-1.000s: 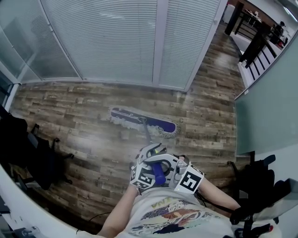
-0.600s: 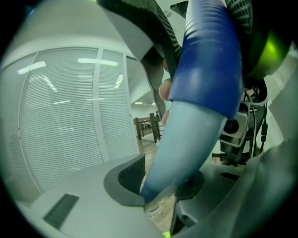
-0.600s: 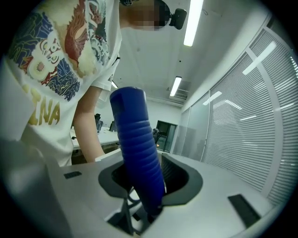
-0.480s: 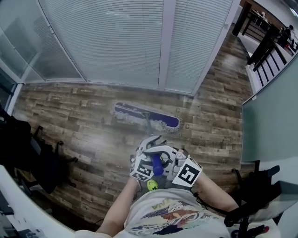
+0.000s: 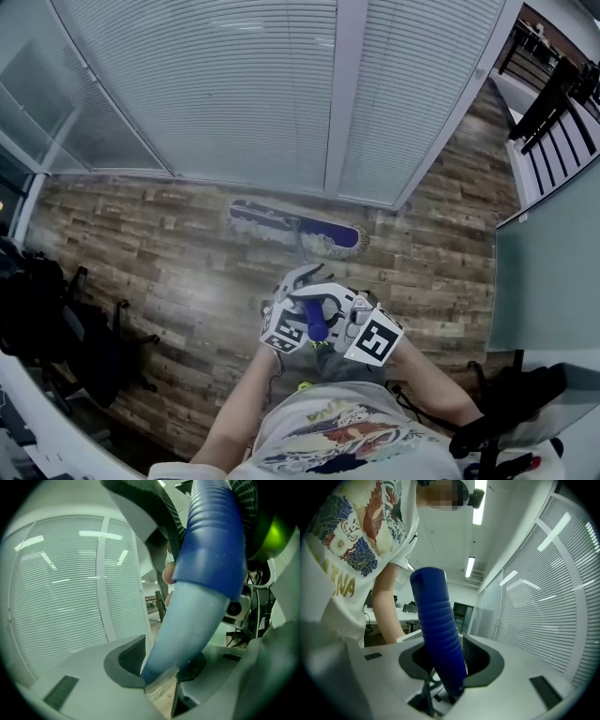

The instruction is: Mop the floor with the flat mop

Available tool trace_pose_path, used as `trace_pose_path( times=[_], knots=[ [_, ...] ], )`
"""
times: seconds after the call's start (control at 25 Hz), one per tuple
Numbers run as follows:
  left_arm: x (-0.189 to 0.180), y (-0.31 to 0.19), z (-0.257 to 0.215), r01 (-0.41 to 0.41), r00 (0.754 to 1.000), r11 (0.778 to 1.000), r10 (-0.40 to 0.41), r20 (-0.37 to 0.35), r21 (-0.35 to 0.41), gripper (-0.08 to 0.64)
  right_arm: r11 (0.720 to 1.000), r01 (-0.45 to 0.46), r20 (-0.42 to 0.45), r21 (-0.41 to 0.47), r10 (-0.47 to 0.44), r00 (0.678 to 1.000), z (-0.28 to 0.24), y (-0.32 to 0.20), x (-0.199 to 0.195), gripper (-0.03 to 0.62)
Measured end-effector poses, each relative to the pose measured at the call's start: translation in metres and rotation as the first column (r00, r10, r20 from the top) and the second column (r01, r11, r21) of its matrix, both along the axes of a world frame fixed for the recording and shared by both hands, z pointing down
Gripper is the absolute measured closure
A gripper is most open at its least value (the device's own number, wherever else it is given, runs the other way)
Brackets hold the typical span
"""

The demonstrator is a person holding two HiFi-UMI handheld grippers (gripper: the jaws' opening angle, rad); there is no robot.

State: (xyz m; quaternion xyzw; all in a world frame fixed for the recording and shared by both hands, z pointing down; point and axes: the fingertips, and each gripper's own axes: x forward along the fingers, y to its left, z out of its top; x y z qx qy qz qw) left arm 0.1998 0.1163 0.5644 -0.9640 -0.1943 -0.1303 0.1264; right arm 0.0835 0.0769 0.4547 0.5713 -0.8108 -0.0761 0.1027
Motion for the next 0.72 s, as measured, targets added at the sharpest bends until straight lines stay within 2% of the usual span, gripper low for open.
trace_pose_path(
  times=[0.24, 0.4, 0.56, 0.72],
  knots=[
    [0.074, -0.053, 0.013, 0.019, 1.000, 1.000, -0.019, -0.005, 0.002, 0.451, 0.999, -0.033, -0.011, -0.009, 0.033, 0.999, 0.015, -0.049, 0.074, 0.456],
    [0.095, -0.070, 0.002, 0.029, 1.000, 1.000, -0.029, -0.010, -0.004, 0.449, 1.000, -0.030, -0.018, 0.005, 0.031, 0.999, 0.007, -0.066, 0.095, 0.454],
    [0.087, -0.081, 0.002, 0.055, 0.998, 0.998, -0.055, 0.004, -0.028, 0.448, 0.999, -0.050, -0.018, 0.001, 0.050, 0.999, 0.006, -0.075, 0.088, 0.454],
    [0.053, -0.076, -0.001, 0.080, 0.997, 0.996, -0.080, 0.004, -0.041, 0.449, 0.997, -0.071, -0.009, 0.012, 0.071, 0.997, 0.003, -0.069, 0.053, 0.454]
  ],
)
